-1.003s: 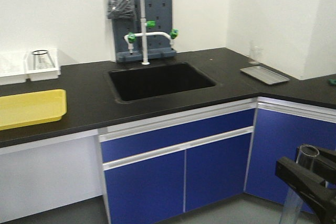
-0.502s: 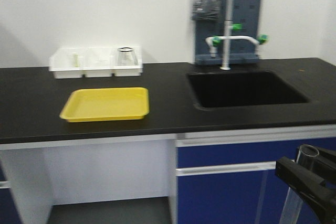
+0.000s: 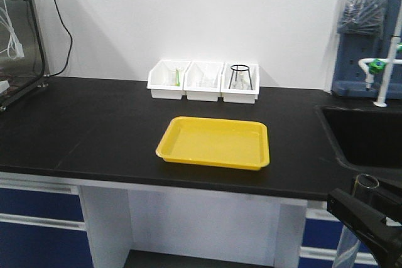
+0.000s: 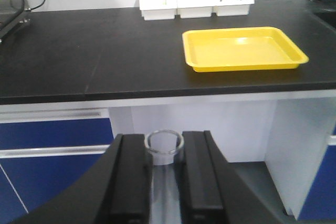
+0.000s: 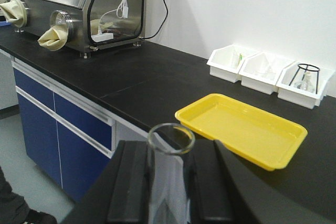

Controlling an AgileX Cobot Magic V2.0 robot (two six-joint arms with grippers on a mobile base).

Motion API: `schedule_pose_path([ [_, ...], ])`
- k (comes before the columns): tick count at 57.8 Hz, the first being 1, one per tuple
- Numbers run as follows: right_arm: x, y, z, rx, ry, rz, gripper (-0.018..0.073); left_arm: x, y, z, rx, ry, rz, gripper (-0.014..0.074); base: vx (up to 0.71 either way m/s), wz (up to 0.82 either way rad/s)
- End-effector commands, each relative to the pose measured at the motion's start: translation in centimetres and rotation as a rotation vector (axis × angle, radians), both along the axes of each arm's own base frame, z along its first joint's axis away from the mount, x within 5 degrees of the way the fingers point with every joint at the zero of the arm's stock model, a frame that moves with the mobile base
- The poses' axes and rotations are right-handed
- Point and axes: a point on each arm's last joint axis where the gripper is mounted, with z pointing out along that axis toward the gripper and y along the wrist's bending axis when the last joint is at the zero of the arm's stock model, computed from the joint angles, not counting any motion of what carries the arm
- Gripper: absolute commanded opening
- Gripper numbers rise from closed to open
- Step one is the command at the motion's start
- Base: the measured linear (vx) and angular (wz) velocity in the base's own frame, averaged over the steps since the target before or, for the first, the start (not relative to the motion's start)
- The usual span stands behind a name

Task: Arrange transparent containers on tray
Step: 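Drive the base up to the yellow tray on the counter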

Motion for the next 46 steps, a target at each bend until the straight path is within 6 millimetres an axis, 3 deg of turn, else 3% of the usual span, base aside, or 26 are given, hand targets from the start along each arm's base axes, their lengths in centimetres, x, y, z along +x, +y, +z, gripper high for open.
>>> schedule_pose_path([
  [1, -0.19, 0.09, 1.79, 0.048, -0.103, 0.021, -0.0011, 0.04, -0.24, 1.61, -0.021, -0.101, -0.025, -0.0003, 0.38, 0.13],
  [46, -0.19, 0.09, 1.78, 0.048, -0.103, 0.02, -0.0011, 0.04, -0.24, 1.61, -0.021, -0.1, -0.024, -0.0003, 0.42, -0.08],
])
